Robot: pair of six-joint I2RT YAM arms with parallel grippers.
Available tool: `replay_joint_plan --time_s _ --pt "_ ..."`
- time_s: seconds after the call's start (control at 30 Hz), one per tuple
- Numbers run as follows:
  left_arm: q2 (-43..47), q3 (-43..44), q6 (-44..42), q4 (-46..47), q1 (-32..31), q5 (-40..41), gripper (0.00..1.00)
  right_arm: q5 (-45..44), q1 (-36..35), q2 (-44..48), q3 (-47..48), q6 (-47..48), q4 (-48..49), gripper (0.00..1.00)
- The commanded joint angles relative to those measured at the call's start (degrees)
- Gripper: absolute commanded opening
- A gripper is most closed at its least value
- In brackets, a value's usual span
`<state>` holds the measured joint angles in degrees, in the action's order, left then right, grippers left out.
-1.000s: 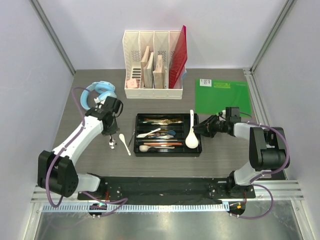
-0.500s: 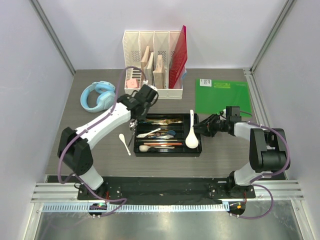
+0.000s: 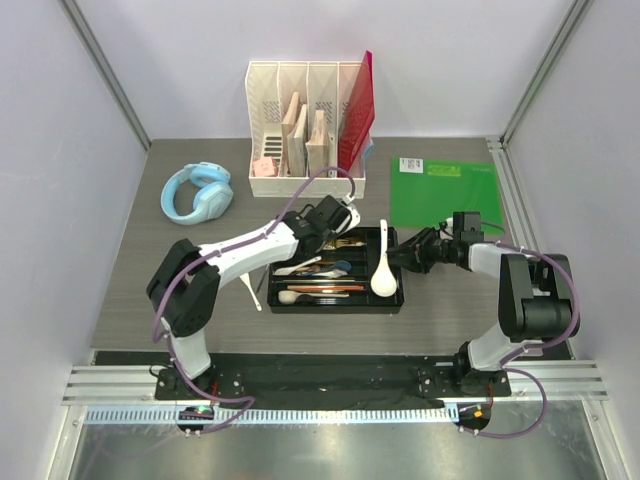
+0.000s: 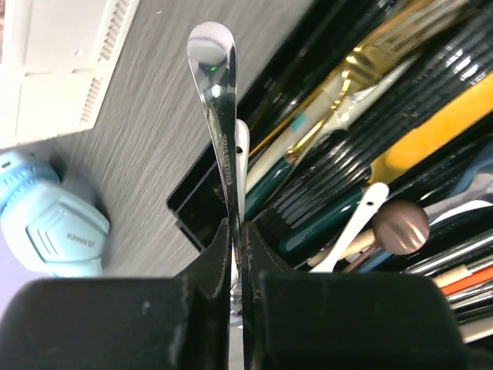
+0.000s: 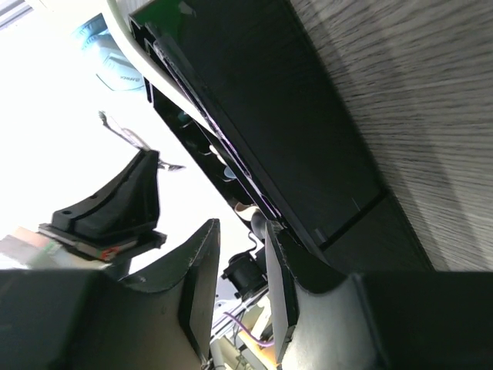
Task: Sort the eating utensils into containers
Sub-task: Place the spoon in the storage box.
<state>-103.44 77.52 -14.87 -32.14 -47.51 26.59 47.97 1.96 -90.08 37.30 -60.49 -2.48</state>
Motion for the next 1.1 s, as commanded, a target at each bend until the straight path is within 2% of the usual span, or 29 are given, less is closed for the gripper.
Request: replay_joint_plan --time_s 0.0,0.43,0.73,0.83,0.97,1.07 --pt "-0.01 -2.63 -6.04 6.03 -2.32 -0.04 0.0 -5.87 1.21 -2.9 -0.56 2.74 -3.67 0.37" --pt "4.12 -12.04 -5.08 10.61 -8.39 -4.27 0.0 -7.88 1.56 0.87 -6.54 -3.23 0.81 0.36" --pt "4.64 -15.02 -5.78 12.88 -8.66 -2.95 0.01 -9.12 1.56 4.3 -8.03 -3.58 -0.07 0.36" --pt "6.75 -17.92 -6.05 13.77 -8.57 -2.86 0.09 -9.38 1.56 4.92 -8.91 -3.58 -0.07 0.36" --pt "9.3 -21.0 -5.34 14.12 -8.66 -3.3 0.15 -9.64 1.56 5.09 -9.7 -3.58 0.19 0.36" --pt "9.92 -21.09 -4.2 14.04 -8.57 -2.07 0.27 -9.73 1.56 5.27 -10.14 -3.58 0.37 0.37"
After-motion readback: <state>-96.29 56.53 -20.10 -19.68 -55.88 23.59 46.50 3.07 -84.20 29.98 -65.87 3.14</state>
